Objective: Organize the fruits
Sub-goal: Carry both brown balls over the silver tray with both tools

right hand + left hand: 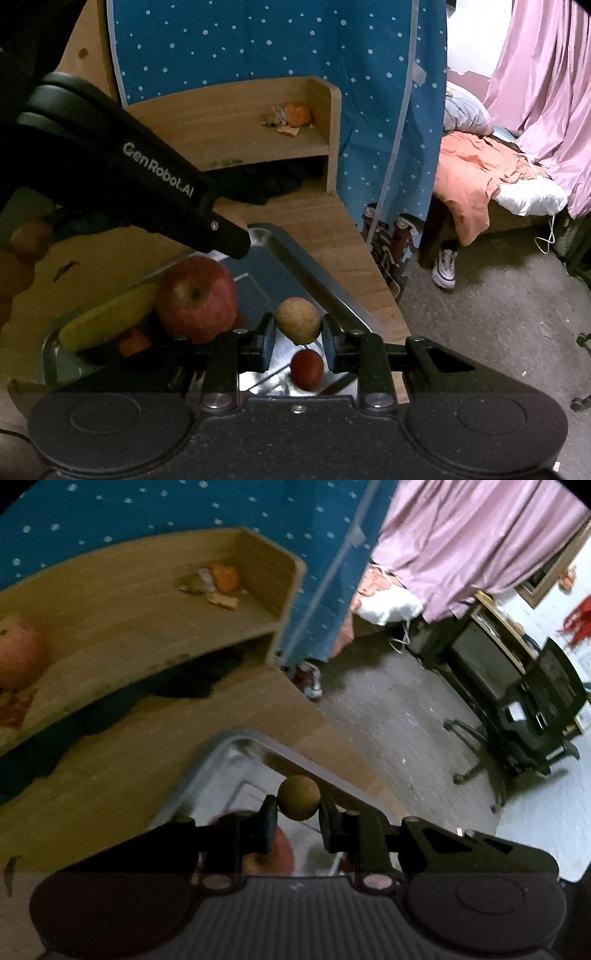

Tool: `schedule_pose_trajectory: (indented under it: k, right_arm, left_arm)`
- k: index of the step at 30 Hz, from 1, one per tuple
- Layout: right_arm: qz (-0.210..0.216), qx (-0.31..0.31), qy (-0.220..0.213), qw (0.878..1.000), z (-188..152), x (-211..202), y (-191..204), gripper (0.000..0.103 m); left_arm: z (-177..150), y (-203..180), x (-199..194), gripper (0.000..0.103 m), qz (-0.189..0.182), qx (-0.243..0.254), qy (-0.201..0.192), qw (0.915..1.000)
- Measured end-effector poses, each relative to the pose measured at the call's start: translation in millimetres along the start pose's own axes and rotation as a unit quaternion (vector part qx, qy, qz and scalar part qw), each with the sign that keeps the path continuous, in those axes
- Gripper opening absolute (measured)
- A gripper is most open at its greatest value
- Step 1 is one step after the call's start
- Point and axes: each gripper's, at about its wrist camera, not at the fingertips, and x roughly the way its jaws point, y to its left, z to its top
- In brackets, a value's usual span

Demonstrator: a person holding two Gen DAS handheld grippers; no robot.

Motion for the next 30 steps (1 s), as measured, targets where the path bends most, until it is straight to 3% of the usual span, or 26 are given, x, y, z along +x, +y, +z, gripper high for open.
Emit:
schedule_pose_trajectory:
  k: [14,30]
  right_arm:
    - [-0.019,0.014,0.01,1.0,-11,-2,-15,0.028]
    - [0.006,0.005,0.025,1.0,-2,22,-32,0.029]
  left_arm:
    - [-11,-16,15,0.027,-0.005,0.001,0.027,0.9996]
    - [2,-21,39,0.027,0.024,-0.002,0.049,0.9985]
